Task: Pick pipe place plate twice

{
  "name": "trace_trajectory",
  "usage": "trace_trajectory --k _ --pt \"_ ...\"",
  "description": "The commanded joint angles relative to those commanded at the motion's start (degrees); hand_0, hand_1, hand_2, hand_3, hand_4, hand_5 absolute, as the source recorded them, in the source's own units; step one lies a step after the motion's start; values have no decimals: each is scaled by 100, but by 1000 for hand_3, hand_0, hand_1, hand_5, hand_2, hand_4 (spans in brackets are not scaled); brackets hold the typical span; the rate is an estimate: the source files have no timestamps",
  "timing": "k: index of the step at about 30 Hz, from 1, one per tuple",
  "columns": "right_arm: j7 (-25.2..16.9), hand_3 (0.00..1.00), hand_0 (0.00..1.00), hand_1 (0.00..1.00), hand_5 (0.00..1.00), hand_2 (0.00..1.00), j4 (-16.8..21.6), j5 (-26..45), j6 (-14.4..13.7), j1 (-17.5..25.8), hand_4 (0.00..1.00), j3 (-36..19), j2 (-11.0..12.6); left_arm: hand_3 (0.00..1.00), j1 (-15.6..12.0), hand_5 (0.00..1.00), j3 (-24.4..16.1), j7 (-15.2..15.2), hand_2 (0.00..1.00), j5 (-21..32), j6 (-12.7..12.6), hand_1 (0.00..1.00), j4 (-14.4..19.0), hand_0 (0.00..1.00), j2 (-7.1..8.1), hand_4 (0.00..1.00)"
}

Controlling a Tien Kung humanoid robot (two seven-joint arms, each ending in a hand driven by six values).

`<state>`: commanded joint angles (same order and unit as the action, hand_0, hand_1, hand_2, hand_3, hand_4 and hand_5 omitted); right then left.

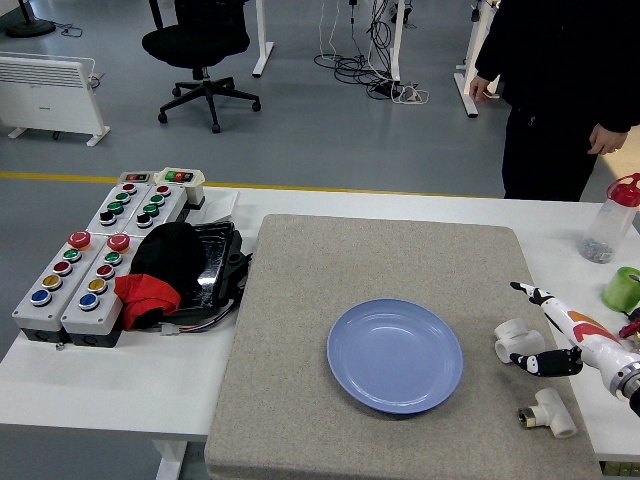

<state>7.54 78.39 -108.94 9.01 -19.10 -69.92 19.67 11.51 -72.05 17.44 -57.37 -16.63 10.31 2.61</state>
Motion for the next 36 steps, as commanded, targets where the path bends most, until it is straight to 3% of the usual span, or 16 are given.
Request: trace_trajectory --k 5,15,16,21,22,27,28,33,34,36 --pt "18 998 998 946 261 998 -116 -155 103 -166 808 234 70 658 1 998 3 3 719 -4 2 747 0 711 -1 402" --pt "-126 986 998 939 242 998 -686 -584 -64 -673 789 873 168 659 13 998 33 4 719 41 -2 747 0 711 -7 402" --pt "-143 931 946 905 193 982 -737 -635 -74 -715 737 924 181 658 14 998 35 3 718 45 -3 747 0 711 -8 402" --pt "-167 931 946 905 193 982 -912 -743 15 -840 737 1090 210 658 16 998 39 3 718 53 -4 747 0 711 -9 402" --pt "-170 862 886 853 102 909 -931 -752 29 -853 648 1112 212 658 16 998 38 3 719 52 -4 747 0 711 -10 402" --pt "-233 862 886 853 102 909 -1057 -766 -14 -927 648 1257 200 658 13 998 37 6 719 48 -3 747 0 711 -14 402" --pt "-249 822 815 808 34 842 -1094 -768 -45 -947 561 1287 192 658 12 998 34 7 719 45 -4 748 0 711 -17 401" --pt "-345 822 815 808 34 842 -1241 -761 -298 -1000 561 1408 151 658 -4 998 27 10 719 28 -3 748 0 711 -21 401" --pt "-356 765 713 723 10 737 -1256 -757 -319 -1003 525 1419 148 658 -7 998 26 10 719 26 -3 748 0 711 -21 401" --pt "-371 765 713 723 10 737 -1297 -716 -359 -1004 525 1452 144 658 -18 998 25 11 719 18 -2 748 0 711 -21 401"
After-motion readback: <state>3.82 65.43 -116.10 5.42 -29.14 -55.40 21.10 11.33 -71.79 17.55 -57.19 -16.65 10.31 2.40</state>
